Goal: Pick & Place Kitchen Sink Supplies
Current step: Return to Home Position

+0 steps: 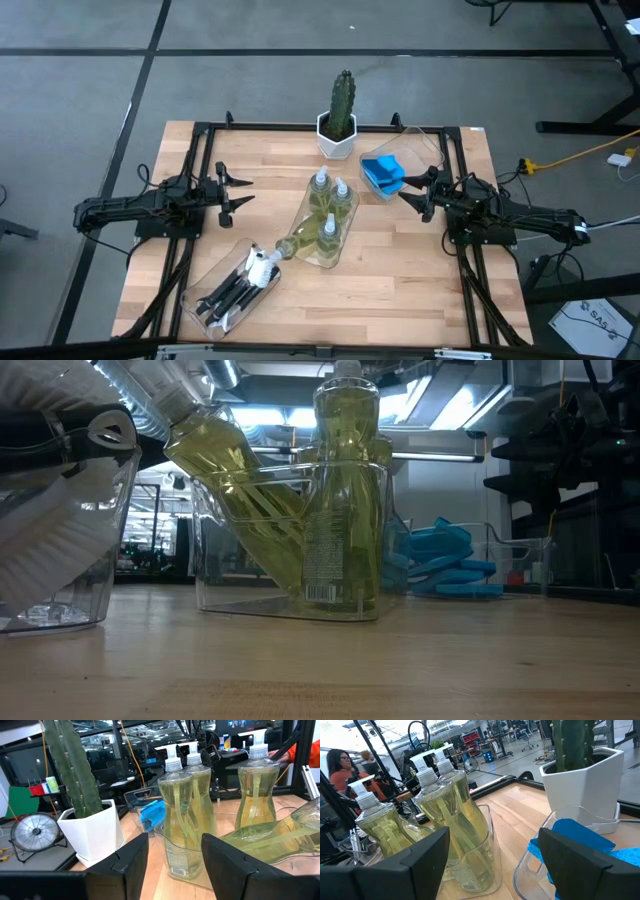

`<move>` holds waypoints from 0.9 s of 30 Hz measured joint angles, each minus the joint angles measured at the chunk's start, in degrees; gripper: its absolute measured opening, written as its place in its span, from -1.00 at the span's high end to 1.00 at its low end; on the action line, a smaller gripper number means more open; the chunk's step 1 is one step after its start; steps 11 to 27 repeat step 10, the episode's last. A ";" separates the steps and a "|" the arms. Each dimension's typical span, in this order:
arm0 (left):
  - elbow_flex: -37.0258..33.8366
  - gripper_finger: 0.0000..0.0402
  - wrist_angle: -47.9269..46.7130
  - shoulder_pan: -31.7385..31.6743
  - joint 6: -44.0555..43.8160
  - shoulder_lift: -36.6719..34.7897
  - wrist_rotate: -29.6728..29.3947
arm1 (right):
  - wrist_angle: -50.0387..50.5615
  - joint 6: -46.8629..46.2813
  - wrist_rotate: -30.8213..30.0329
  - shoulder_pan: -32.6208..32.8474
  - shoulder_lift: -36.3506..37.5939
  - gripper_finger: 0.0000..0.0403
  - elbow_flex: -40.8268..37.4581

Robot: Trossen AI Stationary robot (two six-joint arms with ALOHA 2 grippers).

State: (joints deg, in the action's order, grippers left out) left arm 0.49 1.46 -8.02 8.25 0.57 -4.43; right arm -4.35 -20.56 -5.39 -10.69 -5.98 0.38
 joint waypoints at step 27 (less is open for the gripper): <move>0.00 0.11 0.00 -0.01 0.00 0.01 -0.01 | 0.00 0.00 -0.01 0.00 0.01 -0.49 0.00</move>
